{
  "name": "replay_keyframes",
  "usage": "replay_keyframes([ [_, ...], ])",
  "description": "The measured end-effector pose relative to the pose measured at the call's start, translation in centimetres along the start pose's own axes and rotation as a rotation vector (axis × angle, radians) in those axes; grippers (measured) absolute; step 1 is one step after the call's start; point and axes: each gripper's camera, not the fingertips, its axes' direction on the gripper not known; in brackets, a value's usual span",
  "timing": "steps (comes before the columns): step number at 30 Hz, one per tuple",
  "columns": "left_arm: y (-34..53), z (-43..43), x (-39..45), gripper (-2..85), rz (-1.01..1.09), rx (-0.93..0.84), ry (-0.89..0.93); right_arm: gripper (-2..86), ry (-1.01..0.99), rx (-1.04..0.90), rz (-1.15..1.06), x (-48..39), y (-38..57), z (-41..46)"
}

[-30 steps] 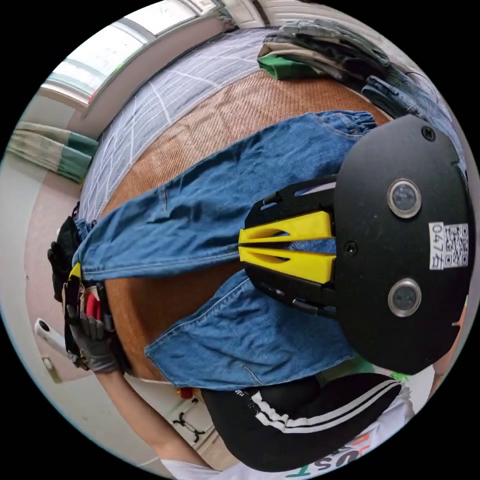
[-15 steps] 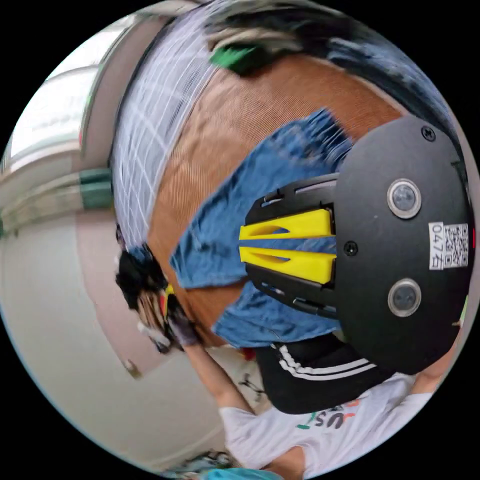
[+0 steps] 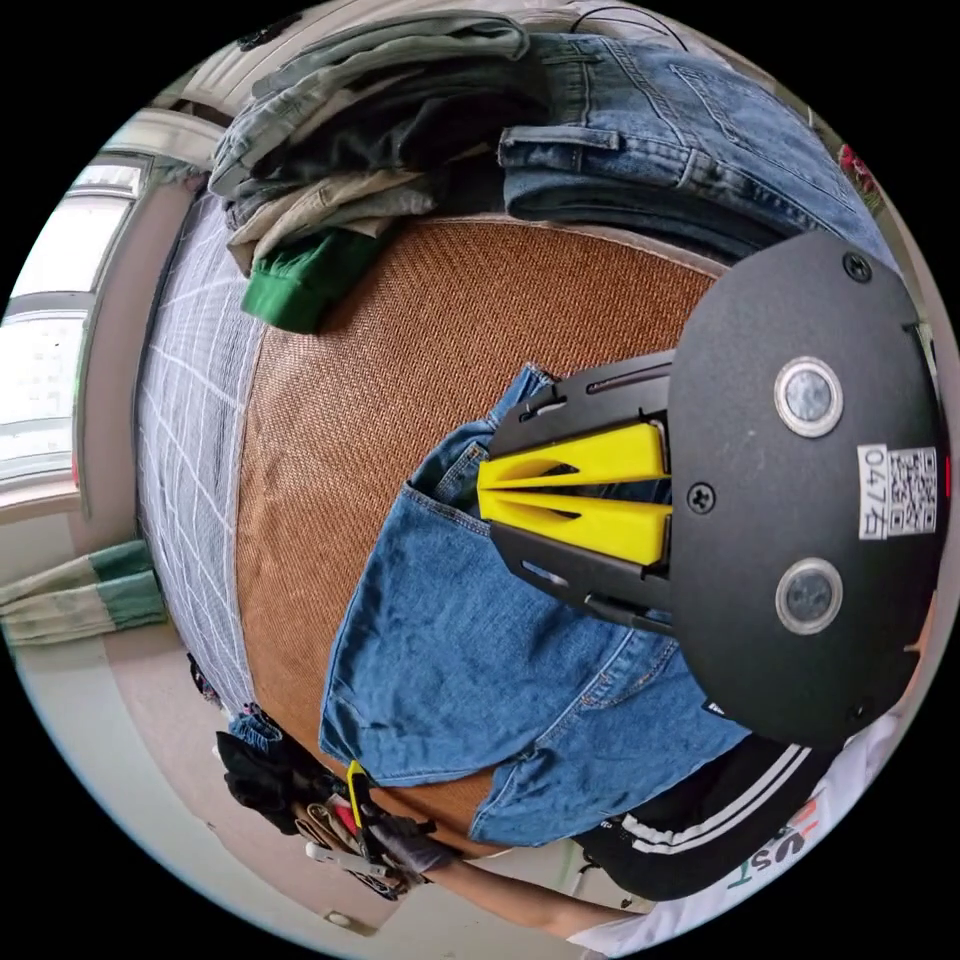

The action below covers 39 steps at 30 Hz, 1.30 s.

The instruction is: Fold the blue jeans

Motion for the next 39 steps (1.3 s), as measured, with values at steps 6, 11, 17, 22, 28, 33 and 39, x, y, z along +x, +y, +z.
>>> replay_keyframes([
  [6,-1.3,-9.3,4.5,-0.9,0.134,0.154,0.234,-0.9,-0.001,0.129,-0.170,-5.0,1.1,-5.6],
  [11,-2.5,-9.7,4.0,-0.7,0.088,-0.003,0.093,-0.4,0.161,-0.007,-0.286,-9.1,1.7,-5.0],
  [17,9.0,-33.1,-1.8,3.1,0.094,0.196,0.165,0.7,0.150,0.185,-0.104,-5.3,9.3,-13.4],
  [22,28.3,-45.8,-5.3,7.7,0.016,0.206,0.057,1.5,-0.037,0.298,0.001,-1.4,20.2,-18.3],
  [28,46.4,-47.9,-12.5,8.1,-0.339,0.187,0.222,3.0,-0.064,0.272,-0.134,-5.9,30.0,-18.4],
  [33,49.5,-49.9,-15.7,9.5,-0.492,0.270,0.343,5.4,-0.120,0.289,-0.238,-8.6,31.9,-20.2],
  [39,47.6,-55.3,-17.4,10.5,-0.497,0.277,0.337,5.4,-0.120,0.294,-0.277,-10.2,32.5,-22.9],
])
